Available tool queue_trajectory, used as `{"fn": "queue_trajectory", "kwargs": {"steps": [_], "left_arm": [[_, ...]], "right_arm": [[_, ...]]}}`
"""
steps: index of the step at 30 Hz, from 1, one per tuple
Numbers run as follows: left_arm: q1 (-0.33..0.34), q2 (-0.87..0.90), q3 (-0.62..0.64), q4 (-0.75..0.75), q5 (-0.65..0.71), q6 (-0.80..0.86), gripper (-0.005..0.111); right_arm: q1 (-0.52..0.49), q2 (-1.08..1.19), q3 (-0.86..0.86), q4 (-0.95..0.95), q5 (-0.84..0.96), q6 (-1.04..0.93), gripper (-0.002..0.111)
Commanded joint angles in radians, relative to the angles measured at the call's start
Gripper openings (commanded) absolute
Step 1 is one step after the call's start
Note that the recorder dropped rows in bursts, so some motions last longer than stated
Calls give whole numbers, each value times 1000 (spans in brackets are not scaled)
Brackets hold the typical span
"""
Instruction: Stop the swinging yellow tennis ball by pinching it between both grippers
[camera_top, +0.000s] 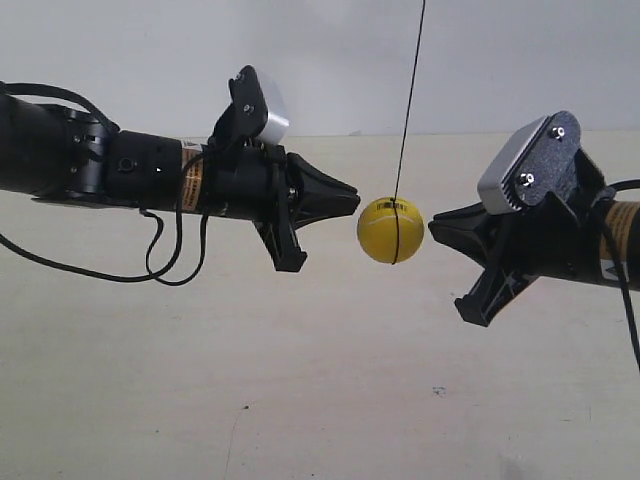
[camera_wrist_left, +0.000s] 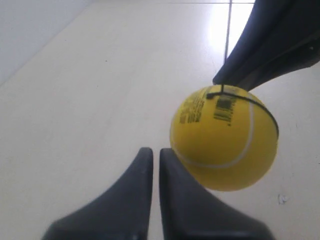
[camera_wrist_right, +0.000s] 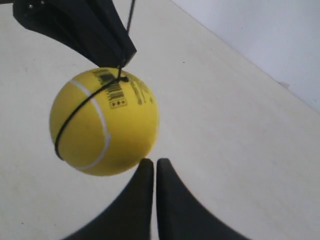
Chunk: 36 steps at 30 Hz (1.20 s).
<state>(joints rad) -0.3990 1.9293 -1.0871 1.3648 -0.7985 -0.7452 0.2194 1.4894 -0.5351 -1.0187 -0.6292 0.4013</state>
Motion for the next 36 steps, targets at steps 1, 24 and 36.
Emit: {"fn": "queue_trajectory", "kwargs": {"steps": [1, 24, 36], "left_arm": [[-1, 4, -4, 1, -25, -14, 5], [-5, 33, -4, 64, -95, -29, 5], [-5, 33, -4, 64, -95, -25, 5]], "right_arm": [[0, -1, -5, 3, -16, -6, 0], [0, -1, -5, 3, -14, -1, 0], [0, -1, -5, 3, 31, -1, 0]]}}
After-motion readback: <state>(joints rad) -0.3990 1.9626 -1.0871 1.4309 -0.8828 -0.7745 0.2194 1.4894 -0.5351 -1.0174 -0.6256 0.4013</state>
